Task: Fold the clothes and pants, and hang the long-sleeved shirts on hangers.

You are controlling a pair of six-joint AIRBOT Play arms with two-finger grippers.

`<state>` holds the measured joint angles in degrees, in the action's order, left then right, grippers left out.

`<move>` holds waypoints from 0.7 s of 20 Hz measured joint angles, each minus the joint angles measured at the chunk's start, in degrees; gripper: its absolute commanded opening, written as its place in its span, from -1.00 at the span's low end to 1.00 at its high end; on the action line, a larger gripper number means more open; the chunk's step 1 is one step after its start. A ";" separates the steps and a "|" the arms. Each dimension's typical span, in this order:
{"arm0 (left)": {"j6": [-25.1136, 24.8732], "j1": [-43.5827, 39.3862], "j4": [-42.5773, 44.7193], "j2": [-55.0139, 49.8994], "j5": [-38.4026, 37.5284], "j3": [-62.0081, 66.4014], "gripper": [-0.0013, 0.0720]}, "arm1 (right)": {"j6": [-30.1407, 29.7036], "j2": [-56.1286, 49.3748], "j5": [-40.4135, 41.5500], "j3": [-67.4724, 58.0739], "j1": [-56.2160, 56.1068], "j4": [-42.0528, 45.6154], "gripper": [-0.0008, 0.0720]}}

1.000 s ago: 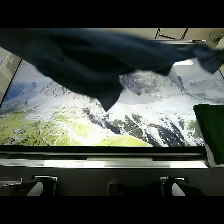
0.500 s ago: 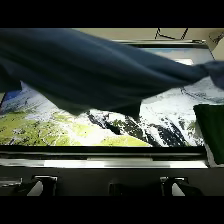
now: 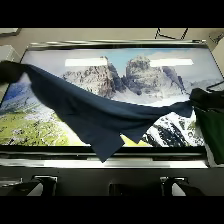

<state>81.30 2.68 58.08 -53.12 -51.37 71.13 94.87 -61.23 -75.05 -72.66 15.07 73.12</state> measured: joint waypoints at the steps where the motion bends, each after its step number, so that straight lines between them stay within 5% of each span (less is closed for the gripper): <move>1: -0.13 -1.44 0.00 -1.22 2.49 -3.15 -0.90 | 0.48 -2.64 5.25 1.22 0.00 -2.10 -0.87; 3: -0.15 -3.43 -0.07 -4.28 5.73 -7.54 -0.90 | 1.25 -8.11 12.79 2.60 0.00 -7.26 -0.85; 4: -0.13 -4.00 -0.04 -5.99 6.14 -8.98 -0.90 | 1.31 -10.80 14.75 3.02 0.00 -9.73 -0.60; 6: -0.04 -4.50 -0.07 -8.63 5.60 -10.64 -0.90 | 1.40 -15.61 15.89 3.52 0.02 -13.31 0.29; 7: 0.11 -4.50 -0.02 -9.55 4.48 -11.17 -0.90 | 0.74 -17.46 15.06 3.69 0.17 -14.36 0.52; 14: 0.17 -1.77 0.02 -11.91 -3.87 -12.39 -0.90 | -5.35 -21.57 0.39 7.19 1.44 -11.67 0.60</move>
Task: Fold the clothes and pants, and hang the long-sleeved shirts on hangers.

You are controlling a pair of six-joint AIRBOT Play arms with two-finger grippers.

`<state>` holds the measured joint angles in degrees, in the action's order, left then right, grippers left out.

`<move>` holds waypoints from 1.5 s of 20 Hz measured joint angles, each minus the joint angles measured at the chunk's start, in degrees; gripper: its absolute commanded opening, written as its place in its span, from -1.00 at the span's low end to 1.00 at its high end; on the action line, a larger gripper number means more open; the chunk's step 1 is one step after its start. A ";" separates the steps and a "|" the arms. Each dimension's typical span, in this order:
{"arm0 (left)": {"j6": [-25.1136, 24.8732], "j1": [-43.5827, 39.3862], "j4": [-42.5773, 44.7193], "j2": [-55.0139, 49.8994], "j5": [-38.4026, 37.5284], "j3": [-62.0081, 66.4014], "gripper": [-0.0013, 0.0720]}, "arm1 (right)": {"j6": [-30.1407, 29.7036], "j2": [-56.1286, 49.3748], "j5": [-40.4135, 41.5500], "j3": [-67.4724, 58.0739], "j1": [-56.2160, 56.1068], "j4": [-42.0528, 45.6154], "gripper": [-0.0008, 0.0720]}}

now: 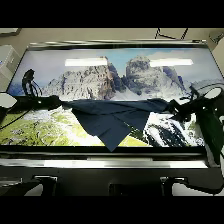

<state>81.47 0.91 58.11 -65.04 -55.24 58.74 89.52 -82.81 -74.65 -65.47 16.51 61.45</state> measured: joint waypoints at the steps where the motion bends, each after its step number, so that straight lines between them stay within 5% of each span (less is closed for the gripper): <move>1: 0.00 0.24 0.02 -0.09 -0.59 -0.02 -0.90 | -0.35 -0.13 -0.22 1.95 -1.01 -0.57 0.60; 10: -0.02 0.74 -0.04 -0.26 -3.17 -0.11 -0.90 | -0.33 -2.32 10.12 13.62 -14.60 -11.06 0.48; 11: -0.02 0.76 -0.04 -0.24 -3.26 -0.11 -0.90 | 0.26 -2.73 10.99 13.81 -15.39 -12.11 0.31; 13: -0.02 0.76 -0.04 -0.24 -3.61 -0.11 -0.90 | 0.98 -3.45 13.33 14.14 -16.46 -13.22 -0.63; 14: -0.02 0.76 -0.04 -0.26 -3.61 -0.11 -0.90 | 1.16 -3.72 14.75 14.25 -16.76 -13.31 -0.88; 22: -0.11 2.67 0.00 0.63 -4.02 5.79 -0.90 | 0.07 0.22 13.94 1.95 -15.30 -10.64 -0.89; 30: -0.42 6.99 -0.22 6.10 -3.80 47.01 -0.90 | -2.99 18.56 13.81 -40.44 -5.68 3.37 -0.88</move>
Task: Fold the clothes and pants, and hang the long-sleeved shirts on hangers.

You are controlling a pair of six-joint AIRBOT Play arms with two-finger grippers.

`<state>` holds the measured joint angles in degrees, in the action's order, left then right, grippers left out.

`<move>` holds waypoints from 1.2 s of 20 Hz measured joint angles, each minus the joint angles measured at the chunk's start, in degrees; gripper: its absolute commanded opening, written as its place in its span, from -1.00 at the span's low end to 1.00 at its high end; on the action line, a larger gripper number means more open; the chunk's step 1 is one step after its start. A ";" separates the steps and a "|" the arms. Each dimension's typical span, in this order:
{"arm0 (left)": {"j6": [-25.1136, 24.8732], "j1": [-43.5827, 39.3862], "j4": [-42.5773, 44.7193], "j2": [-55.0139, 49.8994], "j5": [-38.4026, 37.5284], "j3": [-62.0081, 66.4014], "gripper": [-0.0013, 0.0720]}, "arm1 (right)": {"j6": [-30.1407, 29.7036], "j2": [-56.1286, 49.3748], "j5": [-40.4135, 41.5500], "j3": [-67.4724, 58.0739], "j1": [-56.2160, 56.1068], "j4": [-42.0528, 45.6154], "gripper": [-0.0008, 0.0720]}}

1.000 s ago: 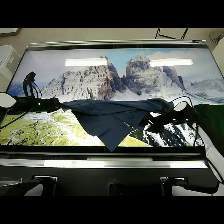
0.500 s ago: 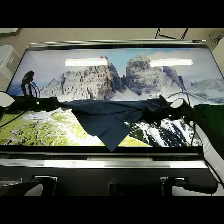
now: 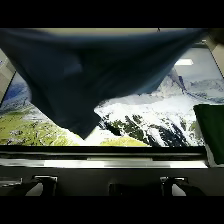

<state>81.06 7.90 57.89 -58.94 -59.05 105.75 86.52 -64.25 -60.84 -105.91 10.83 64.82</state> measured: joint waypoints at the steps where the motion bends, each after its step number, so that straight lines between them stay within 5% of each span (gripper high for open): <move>1: 0.15 0.13 0.00 1.25 0.07 3.67 -0.91 | -0.02 2.93 0.46 -2.97 0.44 1.79 -0.88; 7: 1.62 0.44 0.04 10.16 5.25 11.78 -0.91 | -0.07 15.37 1.44 -9.01 1.33 7.50 -0.88; 14: 6.29 0.46 2.47 11.21 7.50 12.50 -0.91 | 4.24 17.99 -0.33 -9.88 1.42 13.14 -0.89; 20: 8.46 -0.20 5.11 1.25 -4.70 -2.93 -0.90 | 5.05 0.83 -22.88 -5.01 1.38 14.49 -0.89; 24: 8.79 -2.49 5.88 -9.55 -4.17 -21.51 -0.90 | 5.07 -15.10 -24.57 6.36 -0.72 14.49 -0.89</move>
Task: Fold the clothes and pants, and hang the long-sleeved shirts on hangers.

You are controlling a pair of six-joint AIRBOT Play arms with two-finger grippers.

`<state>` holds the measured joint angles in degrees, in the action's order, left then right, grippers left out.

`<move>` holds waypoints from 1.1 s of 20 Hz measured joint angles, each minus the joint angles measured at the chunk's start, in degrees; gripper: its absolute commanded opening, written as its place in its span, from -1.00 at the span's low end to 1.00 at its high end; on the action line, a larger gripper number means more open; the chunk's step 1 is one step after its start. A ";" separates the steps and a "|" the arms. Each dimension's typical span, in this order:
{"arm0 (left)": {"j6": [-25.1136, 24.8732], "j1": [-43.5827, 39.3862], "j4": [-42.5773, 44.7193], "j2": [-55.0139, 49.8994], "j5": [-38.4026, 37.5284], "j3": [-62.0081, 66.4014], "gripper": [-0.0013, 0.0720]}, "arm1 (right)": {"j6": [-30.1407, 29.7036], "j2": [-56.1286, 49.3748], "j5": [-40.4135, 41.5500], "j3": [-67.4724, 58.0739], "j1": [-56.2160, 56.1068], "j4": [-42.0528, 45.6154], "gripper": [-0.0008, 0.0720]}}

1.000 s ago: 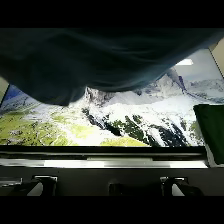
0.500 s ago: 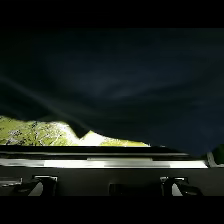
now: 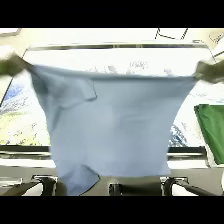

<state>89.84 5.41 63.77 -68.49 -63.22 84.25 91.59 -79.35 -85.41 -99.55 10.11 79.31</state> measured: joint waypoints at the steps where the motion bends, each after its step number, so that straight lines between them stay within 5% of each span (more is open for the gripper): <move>1: 0.04 -0.55 0.00 -3.08 1.25 -3.52 -0.90 | 0.63 -3.76 1.53 1.86 -0.74 -0.02 -0.89; 6: 0.15 -1.86 -4.96 -18.73 12.72 -9.22 -0.90 | 5.60 -17.73 18.84 5.88 -2.54 -1.95 -0.88; 13: 0.15 -5.22 -8.00 -27.43 35.30 -4.94 -0.90 | 9.73 -23.45 44.63 6.69 -2.86 -3.41 -0.88; 18: 0.15 -7.34 -8.15 -28.81 36.41 -4.00 -0.90 | 11.56 -24.72 42.42 6.78 -1.81 -2.71 -0.89; 22: -0.92 -5.38 -3.50 -25.57 19.52 -3.67 -0.90 | 7.37 -21.55 28.17 6.78 0.22 -2.12 -0.88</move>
<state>88.92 0.03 60.27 -94.06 -43.70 80.58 98.96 -100.90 -57.23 -92.77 10.33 77.19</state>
